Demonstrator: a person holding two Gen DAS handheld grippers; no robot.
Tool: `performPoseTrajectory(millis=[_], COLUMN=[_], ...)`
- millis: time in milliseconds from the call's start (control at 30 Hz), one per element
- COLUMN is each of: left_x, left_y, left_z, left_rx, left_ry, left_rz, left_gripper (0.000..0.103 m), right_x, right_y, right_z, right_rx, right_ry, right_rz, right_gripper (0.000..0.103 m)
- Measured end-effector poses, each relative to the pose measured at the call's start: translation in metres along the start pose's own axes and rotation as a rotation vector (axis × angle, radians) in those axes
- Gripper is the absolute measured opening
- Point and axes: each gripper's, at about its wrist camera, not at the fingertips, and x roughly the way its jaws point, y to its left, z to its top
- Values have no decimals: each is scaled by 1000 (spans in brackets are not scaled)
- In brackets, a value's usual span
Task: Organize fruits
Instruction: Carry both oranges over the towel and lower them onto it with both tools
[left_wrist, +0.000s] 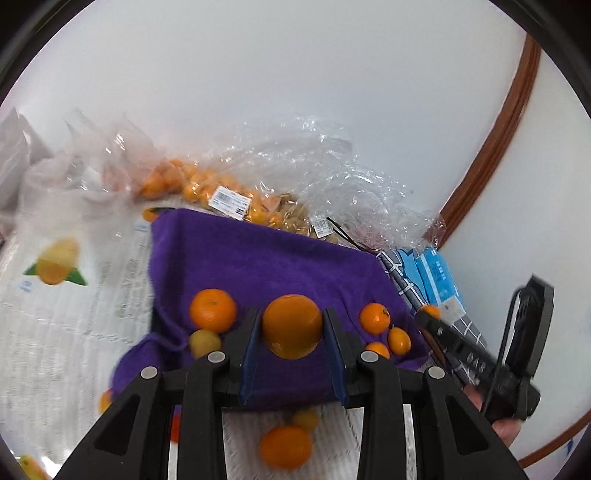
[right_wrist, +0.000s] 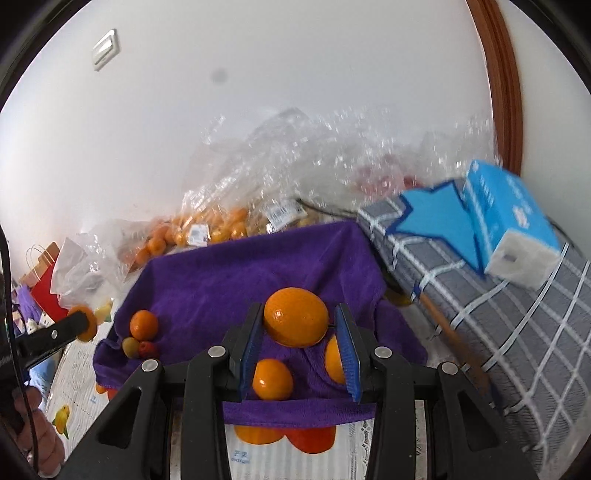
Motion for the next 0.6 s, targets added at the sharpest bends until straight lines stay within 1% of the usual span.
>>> performPoseTrajectory(millis=[133, 200, 267, 333, 433, 600], left_x=[18, 27, 32, 35, 39, 49], left_y=[1, 2, 1, 3, 9, 12], left_z=[-10, -15, -18, -18, -18, -22], left_rx=[-1, 18, 45, 45, 4, -18], left_ry=[-2, 19, 19, 22, 46, 83], left_rz=[9, 14, 19, 28, -19, -31], left_gripper=[31, 31, 31, 31, 31, 31], right_x=[9, 12, 17, 22, 27, 28], right_y=[-5, -4, -2, 3, 7, 8], right_z=[-4, -5, -7, -10, -13, -15], right_rx=[2, -1, -8, -27, -57, -64], right_ry=[28, 38, 53, 71, 86, 92], right_rz=[15, 27, 31, 26, 1, 3], right_gripper=[38, 38, 38, 38, 39, 39])
